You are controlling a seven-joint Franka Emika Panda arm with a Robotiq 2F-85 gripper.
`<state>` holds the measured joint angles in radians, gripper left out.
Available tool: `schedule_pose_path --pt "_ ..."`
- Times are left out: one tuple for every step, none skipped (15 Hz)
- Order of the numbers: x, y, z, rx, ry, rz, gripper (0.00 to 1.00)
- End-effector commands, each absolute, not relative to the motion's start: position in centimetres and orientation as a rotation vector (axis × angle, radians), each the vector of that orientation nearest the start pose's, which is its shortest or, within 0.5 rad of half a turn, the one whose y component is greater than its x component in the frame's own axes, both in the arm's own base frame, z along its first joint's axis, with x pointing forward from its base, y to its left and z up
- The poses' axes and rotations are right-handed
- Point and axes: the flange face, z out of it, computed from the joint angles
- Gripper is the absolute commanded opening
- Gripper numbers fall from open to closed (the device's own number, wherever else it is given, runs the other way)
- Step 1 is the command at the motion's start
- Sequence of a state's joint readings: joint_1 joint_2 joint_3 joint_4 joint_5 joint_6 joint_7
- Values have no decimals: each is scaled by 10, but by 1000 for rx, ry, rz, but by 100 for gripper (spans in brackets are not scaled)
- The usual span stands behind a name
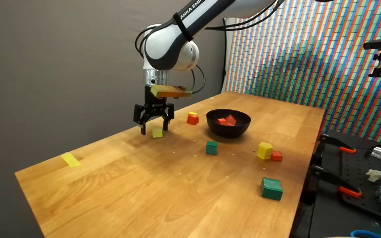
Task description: Put all the blocks on the table in the black bowl
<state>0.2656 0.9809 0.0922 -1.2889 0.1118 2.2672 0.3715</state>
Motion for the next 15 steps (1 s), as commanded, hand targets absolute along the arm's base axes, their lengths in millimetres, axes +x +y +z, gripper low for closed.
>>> schedule_pose_path --pt "707 254 155 -3003 179 93 66" --pt "707 253 154 -3004 183 93 57" --pt "707 251 154 -3003 190 92 48" --pt "707 250 155 -3001 188 90 41" --pt "706 248 160 -3006 169 75 33" --pt "706 244 164 -3010 161 61 26" --pt "704 238 172 -3014 141 44 17" --pt "702 232 180 -3028 105 33 16" --pt "696 223 194 -3049 44 12 16" --pt "689 215 208 -3067 -17 -8 16" --pt "682 210 220 -3103 -111 -15 16" --pt "676 203 229 -3136 -176 -17 16" --pt "671 192 240 -3190 -206 -37 16" --pt "665 179 249 -3244 -194 -50 17" --pt "657 167 256 -3269 -172 -48 17"
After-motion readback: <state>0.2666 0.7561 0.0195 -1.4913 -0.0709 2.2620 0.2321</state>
